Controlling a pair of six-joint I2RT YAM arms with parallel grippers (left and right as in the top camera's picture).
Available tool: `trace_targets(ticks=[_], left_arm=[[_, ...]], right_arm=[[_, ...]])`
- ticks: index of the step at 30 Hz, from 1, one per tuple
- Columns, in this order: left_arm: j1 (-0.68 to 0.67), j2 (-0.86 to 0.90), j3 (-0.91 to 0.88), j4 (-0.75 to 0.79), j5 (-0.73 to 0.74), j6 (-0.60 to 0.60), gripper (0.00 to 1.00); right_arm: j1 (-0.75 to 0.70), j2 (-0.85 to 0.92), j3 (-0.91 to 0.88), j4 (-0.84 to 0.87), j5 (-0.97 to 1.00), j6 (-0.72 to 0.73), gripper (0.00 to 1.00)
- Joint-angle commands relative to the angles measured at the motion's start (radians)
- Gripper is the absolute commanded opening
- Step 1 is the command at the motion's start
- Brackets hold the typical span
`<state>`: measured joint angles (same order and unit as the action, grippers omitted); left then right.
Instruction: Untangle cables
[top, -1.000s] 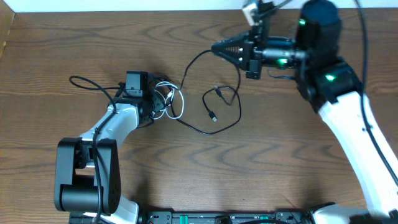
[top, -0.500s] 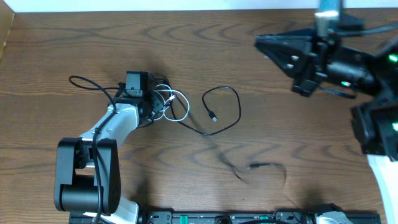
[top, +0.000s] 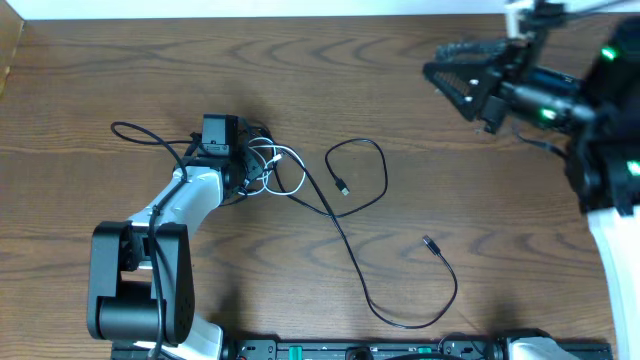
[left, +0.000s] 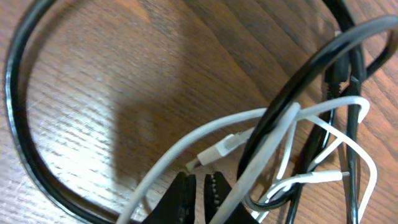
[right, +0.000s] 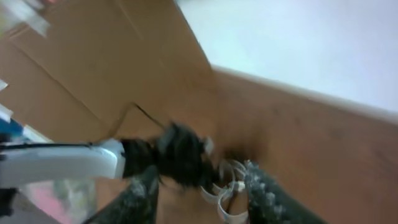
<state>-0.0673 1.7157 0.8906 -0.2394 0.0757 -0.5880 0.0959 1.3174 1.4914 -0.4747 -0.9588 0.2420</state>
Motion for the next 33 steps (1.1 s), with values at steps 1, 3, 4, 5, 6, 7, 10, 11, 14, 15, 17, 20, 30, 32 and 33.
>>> trace_targets(ticks=[1, 3, 4, 5, 6, 7, 10, 11, 14, 15, 17, 20, 30, 32, 33], left_arm=[[0.002, 0.009, -0.008, -0.006, 0.019, -0.013, 0.17], [0.002, 0.009, -0.008, -0.006, 0.018, -0.016, 0.17], [0.002, 0.009, -0.008, -0.006, 0.018, -0.016, 0.21], [0.002, 0.009, -0.008, -0.006, 0.018, -0.02, 0.31], [0.002, 0.009, -0.008, -0.006, 0.018, -0.02, 0.33], [0.002, 0.009, -0.008, -0.006, 0.018, -0.02, 0.34], [0.002, 0.009, -0.008, -0.006, 0.017, -0.019, 0.35], [0.002, 0.009, -0.008, -0.006, 0.017, -0.019, 0.35], [0.002, 0.009, -0.008, -0.006, 0.017, -0.019, 0.35], [0.002, 0.009, -0.008, -0.006, 0.017, -0.019, 0.36], [0.002, 0.009, -0.008, -0.006, 0.017, -0.019, 0.4], [0.002, 0.009, -0.008, -0.006, 0.017, -0.019, 0.56], [0.002, 0.009, -0.008, -0.006, 0.017, -0.019, 0.93], [0.002, 0.009, -0.008, -0.007, 0.017, -0.019, 0.98], [0.002, 0.009, -0.008, -0.007, 0.017, -0.019, 0.99]], right_arm=[[0.029, 0.093, -0.001, -0.115, 0.027, -0.124, 0.45], [0.056, 0.14, -0.001, -0.182, 0.054, -0.167, 0.47], [0.077, 0.167, -0.001, -0.219, 0.082, -0.191, 0.48], [0.097, 0.189, -0.001, -0.243, 0.109, -0.207, 0.49], [0.117, 0.211, -0.001, -0.264, 0.139, -0.218, 0.5], [0.145, 0.237, -0.001, -0.285, 0.18, -0.226, 0.51], [0.217, 0.298, -0.001, -0.313, 0.289, -0.233, 0.53], [0.238, 0.317, -0.001, -0.316, 0.325, -0.233, 0.56], [0.293, 0.366, -0.001, -0.32, 0.421, -0.238, 0.62], [0.306, 0.38, -0.001, -0.322, 0.435, -0.245, 0.62], [0.333, 0.411, -0.001, -0.323, 0.437, -0.275, 0.63], [0.364, 0.455, -0.001, -0.323, 0.437, -0.331, 0.66], [0.408, 0.599, -0.001, -0.298, 0.491, -0.397, 0.68], [0.408, 0.613, -0.001, -0.293, 0.489, -0.384, 0.66], [0.409, 0.616, -0.001, -0.292, 0.489, -0.37, 0.66]])
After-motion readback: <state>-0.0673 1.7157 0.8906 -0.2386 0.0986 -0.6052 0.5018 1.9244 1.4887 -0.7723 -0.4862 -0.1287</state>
